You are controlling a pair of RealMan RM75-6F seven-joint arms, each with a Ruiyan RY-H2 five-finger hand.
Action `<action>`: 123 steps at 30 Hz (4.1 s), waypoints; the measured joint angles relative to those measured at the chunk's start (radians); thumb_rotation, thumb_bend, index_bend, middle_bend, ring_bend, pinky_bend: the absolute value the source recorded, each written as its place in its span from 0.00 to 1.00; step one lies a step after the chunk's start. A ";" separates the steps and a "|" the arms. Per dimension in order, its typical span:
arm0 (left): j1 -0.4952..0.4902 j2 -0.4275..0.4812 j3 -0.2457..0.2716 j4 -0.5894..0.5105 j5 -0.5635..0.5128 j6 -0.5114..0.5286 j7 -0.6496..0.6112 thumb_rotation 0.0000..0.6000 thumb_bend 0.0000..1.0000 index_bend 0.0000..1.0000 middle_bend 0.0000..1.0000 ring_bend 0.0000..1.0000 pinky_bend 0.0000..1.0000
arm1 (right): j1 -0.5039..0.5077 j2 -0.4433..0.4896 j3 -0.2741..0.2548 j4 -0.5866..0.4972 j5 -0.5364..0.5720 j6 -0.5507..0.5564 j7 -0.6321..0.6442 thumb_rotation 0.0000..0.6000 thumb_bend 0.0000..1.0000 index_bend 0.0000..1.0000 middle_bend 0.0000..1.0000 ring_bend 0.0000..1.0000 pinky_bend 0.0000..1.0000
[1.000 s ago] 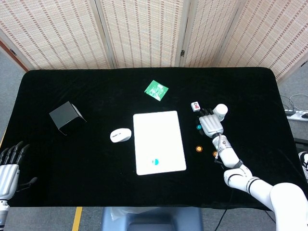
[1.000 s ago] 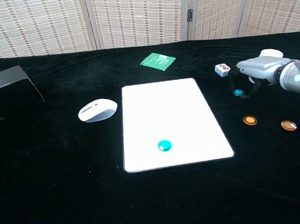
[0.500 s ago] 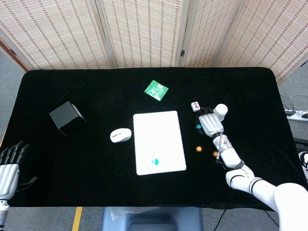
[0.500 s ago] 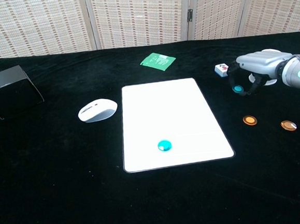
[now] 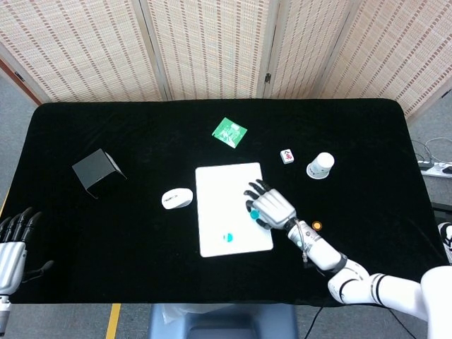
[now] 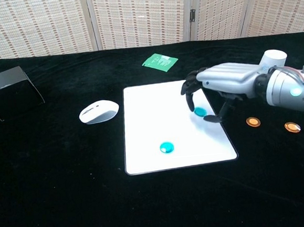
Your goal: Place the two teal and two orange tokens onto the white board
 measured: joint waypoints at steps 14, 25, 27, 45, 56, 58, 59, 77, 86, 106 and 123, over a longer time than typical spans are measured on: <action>0.010 -0.001 0.006 0.016 -0.001 0.003 -0.023 1.00 0.20 0.07 0.00 0.01 0.00 | 0.036 -0.050 -0.037 -0.032 -0.009 -0.034 -0.106 1.00 0.41 0.50 0.21 0.04 0.00; 0.009 -0.004 0.006 0.024 -0.003 -0.003 -0.029 1.00 0.20 0.07 0.00 0.01 0.00 | 0.038 -0.051 -0.045 -0.032 0.007 -0.036 -0.131 1.00 0.41 0.49 0.20 0.04 0.00; 0.009 -0.004 0.006 0.024 -0.002 -0.003 -0.029 1.00 0.20 0.07 0.00 0.01 0.00 | 0.038 -0.050 -0.047 -0.035 0.007 -0.035 -0.137 1.00 0.41 0.46 0.20 0.04 0.00; 0.005 -0.007 0.003 0.030 0.000 -0.008 -0.033 1.00 0.20 0.07 0.00 0.01 0.00 | -0.008 0.019 -0.019 -0.061 0.037 0.067 -0.128 1.00 0.41 0.35 0.19 0.03 0.00; -0.006 -0.010 0.002 0.014 0.005 -0.020 -0.016 1.00 0.20 0.07 0.00 0.01 0.00 | -0.094 0.083 -0.053 -0.003 0.097 0.081 -0.077 1.00 0.41 0.39 0.20 0.03 0.00; -0.006 -0.009 0.002 0.011 0.006 -0.019 -0.014 1.00 0.20 0.07 0.00 0.00 0.00 | -0.103 0.077 -0.064 0.015 0.094 0.078 -0.065 1.00 0.41 0.39 0.20 0.03 0.00; -0.006 -0.007 0.003 0.009 0.006 -0.018 -0.013 1.00 0.20 0.07 0.00 0.00 0.00 | -0.107 0.074 -0.068 0.023 0.092 0.078 -0.062 1.00 0.41 0.39 0.20 0.03 0.00; -0.006 -0.002 0.006 -0.002 0.004 -0.020 -0.006 1.00 0.20 0.07 0.00 0.00 0.00 | -0.160 0.041 -0.095 0.119 0.053 0.085 0.011 1.00 0.41 0.39 0.20 0.03 0.00; -0.005 -0.005 0.007 0.003 -0.003 -0.025 -0.008 1.00 0.20 0.07 0.00 0.00 0.00 | -0.159 0.027 -0.088 0.139 0.051 0.067 0.006 1.00 0.41 0.44 0.21 0.03 0.00; -0.006 -0.002 0.007 -0.002 0.003 -0.022 -0.007 1.00 0.20 0.07 0.00 0.00 0.00 | -0.111 0.059 -0.028 0.014 0.037 0.054 0.001 1.00 0.41 0.49 0.22 0.04 0.00; 0.009 0.007 0.012 0.005 -0.003 -0.010 -0.028 1.00 0.20 0.07 0.00 0.00 0.00 | 0.138 -0.115 0.104 0.049 0.259 -0.134 -0.228 1.00 0.41 0.49 0.21 0.03 0.00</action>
